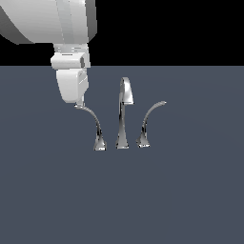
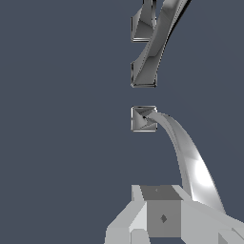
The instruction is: Turn on the faucet by rotating a designated handle.
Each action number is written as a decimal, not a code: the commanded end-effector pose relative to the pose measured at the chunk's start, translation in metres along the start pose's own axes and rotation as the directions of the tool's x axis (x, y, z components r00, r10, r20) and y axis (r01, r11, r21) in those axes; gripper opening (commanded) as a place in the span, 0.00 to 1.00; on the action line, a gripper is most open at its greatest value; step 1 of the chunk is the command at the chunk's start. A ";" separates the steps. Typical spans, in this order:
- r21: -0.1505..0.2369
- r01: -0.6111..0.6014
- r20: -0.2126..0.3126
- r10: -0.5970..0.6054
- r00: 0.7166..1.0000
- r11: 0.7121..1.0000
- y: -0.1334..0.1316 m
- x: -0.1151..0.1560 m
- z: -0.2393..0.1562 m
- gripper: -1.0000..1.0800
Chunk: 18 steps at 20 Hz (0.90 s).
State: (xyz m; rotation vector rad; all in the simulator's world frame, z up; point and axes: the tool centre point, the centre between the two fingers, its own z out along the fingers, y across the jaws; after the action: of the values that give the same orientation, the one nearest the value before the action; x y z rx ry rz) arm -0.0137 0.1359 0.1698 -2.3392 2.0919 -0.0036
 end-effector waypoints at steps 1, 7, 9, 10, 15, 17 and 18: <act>-0.004 0.005 -0.001 -0.005 1.000 1.000 0.011 -0.006 0.000 0.00; 0.004 -0.006 0.001 0.006 1.000 1.000 0.015 0.000 0.000 0.00; 0.003 -0.005 0.001 0.005 1.000 1.000 0.021 0.001 0.000 0.00; 0.003 -0.004 0.001 0.004 1.000 1.000 0.024 0.002 0.000 0.00; 0.000 -0.001 0.000 0.001 1.000 1.000 0.039 0.004 0.000 0.00; -0.001 0.000 0.000 0.000 1.000 1.000 0.045 0.005 0.000 0.00; -0.001 0.001 0.000 -0.001 1.000 1.000 0.048 0.006 0.000 0.00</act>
State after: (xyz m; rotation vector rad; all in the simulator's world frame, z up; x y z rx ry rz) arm -0.0541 0.1339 0.1692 -2.3450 2.0724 -0.0021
